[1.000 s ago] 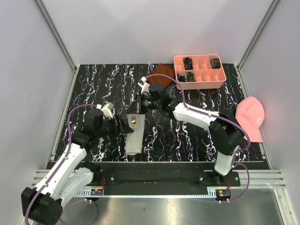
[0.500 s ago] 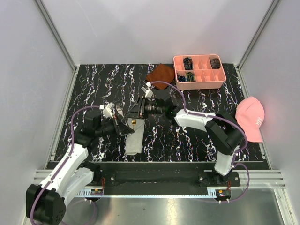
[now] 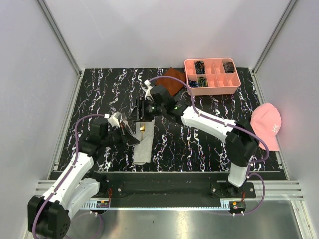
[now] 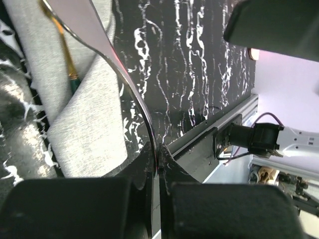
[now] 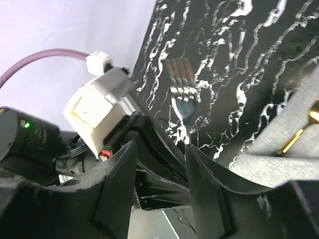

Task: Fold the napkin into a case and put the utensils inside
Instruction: Pass from the left arm to the right, then pass from the right arm to the left, then pass from the left arm to the right, then stuff the fork into the folded napkin.

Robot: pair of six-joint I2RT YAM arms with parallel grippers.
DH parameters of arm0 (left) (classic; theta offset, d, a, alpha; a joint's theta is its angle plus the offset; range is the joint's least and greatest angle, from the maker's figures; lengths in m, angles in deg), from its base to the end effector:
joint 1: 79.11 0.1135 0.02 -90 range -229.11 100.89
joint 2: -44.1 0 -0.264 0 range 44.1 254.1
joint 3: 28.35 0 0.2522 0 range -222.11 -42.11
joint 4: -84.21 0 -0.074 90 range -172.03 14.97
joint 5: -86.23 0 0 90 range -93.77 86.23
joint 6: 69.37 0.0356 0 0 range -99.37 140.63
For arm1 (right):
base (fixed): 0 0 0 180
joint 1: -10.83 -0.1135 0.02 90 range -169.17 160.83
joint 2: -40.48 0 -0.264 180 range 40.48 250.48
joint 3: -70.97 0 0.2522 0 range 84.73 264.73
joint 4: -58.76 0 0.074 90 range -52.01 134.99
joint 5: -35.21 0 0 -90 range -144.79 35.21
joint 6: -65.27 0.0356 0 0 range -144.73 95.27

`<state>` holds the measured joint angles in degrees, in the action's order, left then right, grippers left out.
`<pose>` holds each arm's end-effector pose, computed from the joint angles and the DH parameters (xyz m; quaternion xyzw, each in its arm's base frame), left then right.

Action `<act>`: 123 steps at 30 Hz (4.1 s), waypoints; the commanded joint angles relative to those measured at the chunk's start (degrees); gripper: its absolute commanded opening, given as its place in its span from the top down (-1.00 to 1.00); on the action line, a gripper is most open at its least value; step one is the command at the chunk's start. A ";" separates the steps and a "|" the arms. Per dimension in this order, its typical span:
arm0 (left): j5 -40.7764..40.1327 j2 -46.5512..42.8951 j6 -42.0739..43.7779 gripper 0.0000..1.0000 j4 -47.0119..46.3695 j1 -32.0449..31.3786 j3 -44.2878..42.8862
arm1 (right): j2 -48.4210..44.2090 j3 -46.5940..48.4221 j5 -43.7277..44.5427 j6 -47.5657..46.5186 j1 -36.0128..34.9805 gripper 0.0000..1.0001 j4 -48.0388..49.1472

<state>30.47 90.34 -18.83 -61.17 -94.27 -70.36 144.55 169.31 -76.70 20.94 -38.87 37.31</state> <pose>0.1583 -0.0637 0.2207 -0.0572 0.8695 -0.4252 0.2448 0.2682 0.3368 0.2955 -0.1284 0.8339 0.4875 0.2245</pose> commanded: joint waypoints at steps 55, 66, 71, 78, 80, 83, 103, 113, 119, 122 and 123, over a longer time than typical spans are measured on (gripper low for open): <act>0.21 1.48 4.22 1.00 -3.37 -0.49 -4.97 | -1.78 4.96 10.40 -8.47 -0.84 0.14 -12.77; 1.27 1.66 4.83 1.00 -3.63 -0.49 -5.06 | 8.78 21.06 8.55 -15.26 -3.30 0.27 -24.74; 1.62 1.84 5.10 1.00 -3.55 -0.49 -4.80 | 10.18 22.74 8.90 -16.14 -3.57 0.36 -25.98; 2.32 2.19 5.45 1.00 -3.64 -0.57 -5.06 | 11.33 23.44 8.99 -16.05 -3.66 0.53 -26.24; 2.41 2.10 5.80 1.00 -3.72 -0.57 -4.97 | 11.68 23.88 8.99 -15.96 -3.66 0.56 -26.50; 2.67 2.01 5.98 1.00 -3.55 -0.57 -4.97 | 12.56 24.93 8.56 -16.05 -3.66 0.48 -26.86; -15.88 0.34 -3.07 -0.08 7.27 -0.49 -2.09 | 13.43 22.30 36.20 -4.46 -2.96 1.00 -27.38; -4.18 10.45 -2.99 0.92 -3.99 -1.54 2.76 | 23.19 28.36 42.56 -4.18 -1.99 1.00 -29.49; -4.18 13.26 -3.25 1.00 -4.25 -3.03 3.82 | 24.69 28.54 43.53 -4.19 -1.99 1.00 -30.29; -4.36 15.10 -3.51 1.00 -4.69 -3.74 4.43 | 24.78 27.58 42.83 -3.75 -2.07 1.00 -30.46; -4.44 16.07 -3.60 1.00 -4.78 -3.83 4.52 | 24.60 26.79 42.13 -3.22 -1.99 1.00 -30.72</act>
<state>24.55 104.37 -21.87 -62.83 -97.35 -66.71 170.32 195.08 -36.20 16.00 -41.03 6.95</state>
